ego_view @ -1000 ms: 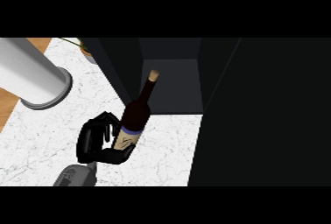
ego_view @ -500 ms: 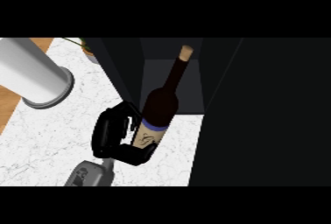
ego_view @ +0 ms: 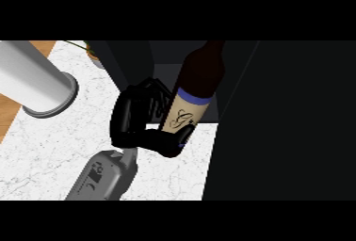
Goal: Pick up the wine, place it into the cabinet and close the cabinet
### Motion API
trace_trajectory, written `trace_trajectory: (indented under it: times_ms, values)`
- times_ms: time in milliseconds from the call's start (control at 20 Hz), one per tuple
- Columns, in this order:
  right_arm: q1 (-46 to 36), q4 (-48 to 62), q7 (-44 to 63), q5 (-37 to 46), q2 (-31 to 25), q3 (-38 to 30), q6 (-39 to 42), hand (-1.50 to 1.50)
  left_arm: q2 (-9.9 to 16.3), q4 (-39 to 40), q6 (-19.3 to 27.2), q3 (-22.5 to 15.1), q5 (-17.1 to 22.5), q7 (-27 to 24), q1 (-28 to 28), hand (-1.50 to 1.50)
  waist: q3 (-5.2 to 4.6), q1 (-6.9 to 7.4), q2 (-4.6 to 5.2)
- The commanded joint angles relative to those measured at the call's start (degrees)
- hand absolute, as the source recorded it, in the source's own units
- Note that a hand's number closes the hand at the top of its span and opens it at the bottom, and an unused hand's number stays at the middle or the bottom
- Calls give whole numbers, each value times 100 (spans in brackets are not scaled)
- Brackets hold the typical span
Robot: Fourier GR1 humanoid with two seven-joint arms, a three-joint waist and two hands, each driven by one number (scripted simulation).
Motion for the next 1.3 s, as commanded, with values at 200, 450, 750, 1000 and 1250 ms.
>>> trace_trajectory:
  times_ms: [200,450,750,1000,1250]
  values:
    - [98,-509,285,-520,-7,-223,19,-150,-33,346,767,154,85,902,-1073,150,-1,-12,10]
    - [464,-719,179,-114,246,298,-48,-150,-33,1185,937,305,80,575,-1757,150,-2,-53,21]
    - [128,-294,25,-832,-47,-498,234,-150,-6,1942,651,308,-354,-85,-1805,150,0,-38,30]
    - [388,-426,-50,-732,61,-369,285,-150,-33,2154,1271,-163,-379,-274,-1895,150,1,-51,24]
    - [148,-182,22,-756,4,-514,235,-150,-33,3021,1059,217,-113,-576,-2312,150,-2,-43,30]
